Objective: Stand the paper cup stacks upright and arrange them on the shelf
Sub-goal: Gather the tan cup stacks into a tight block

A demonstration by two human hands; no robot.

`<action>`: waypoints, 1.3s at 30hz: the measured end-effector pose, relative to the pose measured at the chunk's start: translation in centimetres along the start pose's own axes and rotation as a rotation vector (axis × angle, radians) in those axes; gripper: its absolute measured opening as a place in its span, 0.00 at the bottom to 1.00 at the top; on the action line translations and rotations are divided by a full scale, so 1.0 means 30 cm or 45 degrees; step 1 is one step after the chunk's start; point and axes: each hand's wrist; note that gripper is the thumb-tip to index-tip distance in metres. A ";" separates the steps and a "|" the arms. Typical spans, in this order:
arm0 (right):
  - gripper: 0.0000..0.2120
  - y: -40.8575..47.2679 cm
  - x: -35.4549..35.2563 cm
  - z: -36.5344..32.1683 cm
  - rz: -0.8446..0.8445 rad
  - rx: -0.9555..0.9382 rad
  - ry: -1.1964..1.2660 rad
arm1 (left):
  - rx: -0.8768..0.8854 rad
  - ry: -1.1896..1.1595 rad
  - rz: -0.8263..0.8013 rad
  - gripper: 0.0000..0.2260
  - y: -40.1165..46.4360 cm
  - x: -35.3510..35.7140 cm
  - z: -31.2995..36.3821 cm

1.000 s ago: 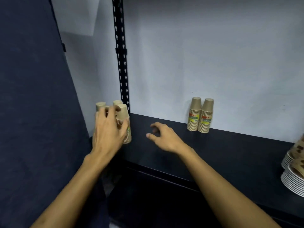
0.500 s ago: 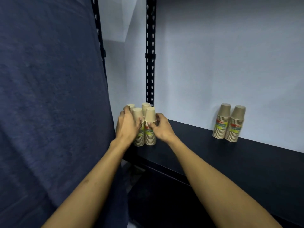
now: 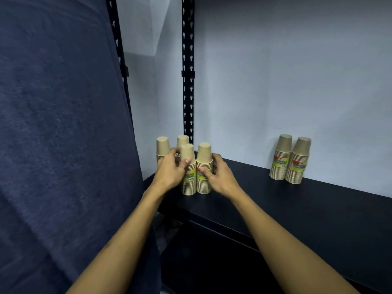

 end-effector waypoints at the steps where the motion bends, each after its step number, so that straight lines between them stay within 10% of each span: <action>1: 0.28 -0.010 -0.021 0.009 0.006 -0.002 0.003 | 0.016 -0.005 -0.004 0.18 -0.004 0.016 0.008; 24: 0.24 -0.486 -0.624 0.204 0.426 0.009 -0.064 | 0.274 -0.536 -0.514 0.18 -0.162 0.496 0.338; 39: 0.29 -0.590 -0.618 0.291 0.413 0.268 -0.154 | 0.264 -0.464 -0.602 0.34 -0.302 0.625 0.273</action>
Point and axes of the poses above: each hand's wrist, its own y-axis towards the middle knuckle, its own x-axis out of the palm, z = x × y, and after that the axes turned 1 degree about x, right-handed
